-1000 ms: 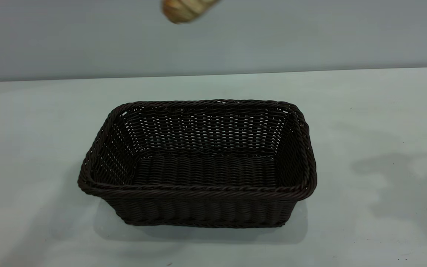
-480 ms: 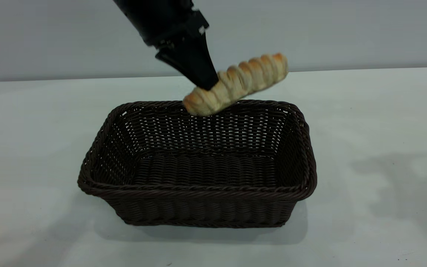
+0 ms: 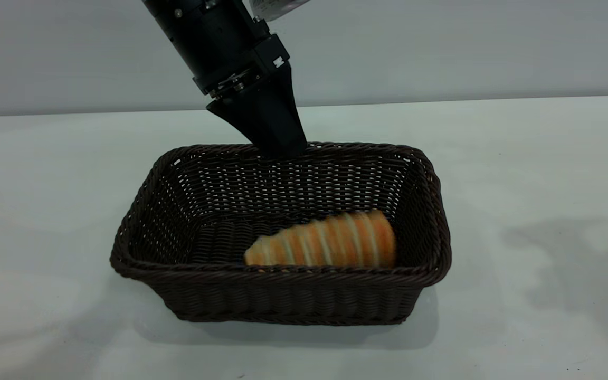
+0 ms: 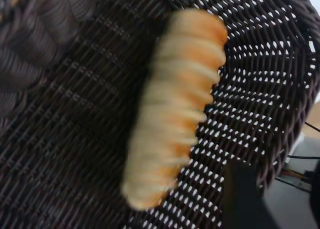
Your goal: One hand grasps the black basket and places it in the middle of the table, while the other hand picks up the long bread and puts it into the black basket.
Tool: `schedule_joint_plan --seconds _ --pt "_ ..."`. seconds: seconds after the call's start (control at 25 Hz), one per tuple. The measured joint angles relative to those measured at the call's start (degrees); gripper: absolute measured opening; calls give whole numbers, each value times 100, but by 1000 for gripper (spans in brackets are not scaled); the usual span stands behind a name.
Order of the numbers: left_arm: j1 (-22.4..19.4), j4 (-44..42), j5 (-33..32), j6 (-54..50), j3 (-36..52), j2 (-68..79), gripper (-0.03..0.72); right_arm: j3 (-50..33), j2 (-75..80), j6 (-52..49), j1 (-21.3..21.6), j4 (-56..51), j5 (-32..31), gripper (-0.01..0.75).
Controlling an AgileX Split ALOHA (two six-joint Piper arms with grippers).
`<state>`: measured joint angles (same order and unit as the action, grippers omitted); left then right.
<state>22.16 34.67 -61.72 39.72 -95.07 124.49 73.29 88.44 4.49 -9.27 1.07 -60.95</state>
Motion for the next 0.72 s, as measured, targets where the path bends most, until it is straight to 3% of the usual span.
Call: schedule_joint_plan --seconds 0.12,0.24,0.48,0.72 --pt "0 -194 -81 -298 -192 0 527 0 0 0 0 0 8 506" --pt "0 -777 -337 -926 -687 0 567 0 -4 0 0 0 13 506" --pt "0 -1986 -517 -2259 -1929 -123 552 0 -381 0 0 0 -121 506" --pt "0 -2980 -517 -2950 -2195 -1062 491 -4 -1070 0 0 0 -561 506"
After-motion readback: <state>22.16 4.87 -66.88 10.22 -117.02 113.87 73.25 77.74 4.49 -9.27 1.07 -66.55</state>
